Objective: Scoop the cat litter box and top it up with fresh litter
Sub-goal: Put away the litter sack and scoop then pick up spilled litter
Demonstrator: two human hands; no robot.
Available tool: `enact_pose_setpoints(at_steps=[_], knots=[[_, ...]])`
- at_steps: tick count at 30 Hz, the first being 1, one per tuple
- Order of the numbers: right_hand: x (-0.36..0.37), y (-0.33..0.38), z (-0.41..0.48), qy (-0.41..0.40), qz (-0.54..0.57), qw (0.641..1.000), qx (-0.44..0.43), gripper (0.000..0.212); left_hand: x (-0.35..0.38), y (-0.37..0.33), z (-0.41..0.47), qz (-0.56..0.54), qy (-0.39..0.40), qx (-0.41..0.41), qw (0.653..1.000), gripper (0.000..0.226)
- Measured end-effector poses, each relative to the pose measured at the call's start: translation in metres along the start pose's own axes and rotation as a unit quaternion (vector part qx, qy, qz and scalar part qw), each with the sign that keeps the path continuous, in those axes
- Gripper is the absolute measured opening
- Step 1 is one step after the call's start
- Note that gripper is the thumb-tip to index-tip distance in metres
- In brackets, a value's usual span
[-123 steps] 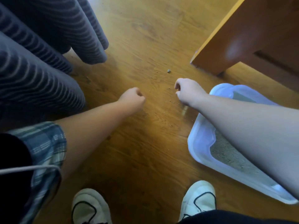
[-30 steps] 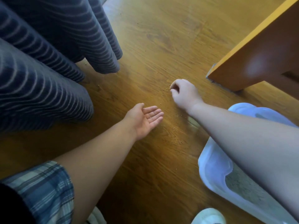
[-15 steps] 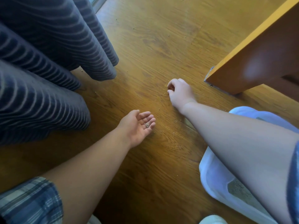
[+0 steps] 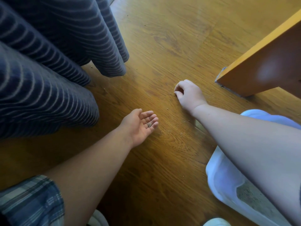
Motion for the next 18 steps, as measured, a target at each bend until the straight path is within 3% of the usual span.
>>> enact_pose_setpoints(at_steps=[9, 12, 15, 18], knots=[[0.006, 0.015, -0.007, 0.012, -0.095, 0.995, -0.009, 0.009, 0.002, 0.004, 0.000, 0.008, -0.007, 0.001, 1.000, 0.042], [0.008, 0.034, -0.032, 0.074, -0.052, 0.991, -0.103, 0.006, 0.011, 0.008, 0.007, 0.005, 0.000, -0.001, 1.000, 0.046], [0.011, 0.048, -0.067, 0.166, -0.042, 0.964, -0.205, 0.010, 0.021, 0.012, 0.013, -0.007, 0.016, -0.001, 1.000, 0.048], [0.004, 0.040, -0.064, 0.131, -0.005, 0.973, -0.192, 0.018, 0.027, 0.016, 0.015, -0.001, 0.019, 0.000, 1.000, 0.044]])
Point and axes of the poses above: each hand's wrist, its own z-axis towards the middle knuckle, its own x-axis out of the palm, y = z × x, the point moved 3 cm from there along z, towards the middle knuckle, and after that the axes turned 12 degrees about x, right-handed, at the moved point
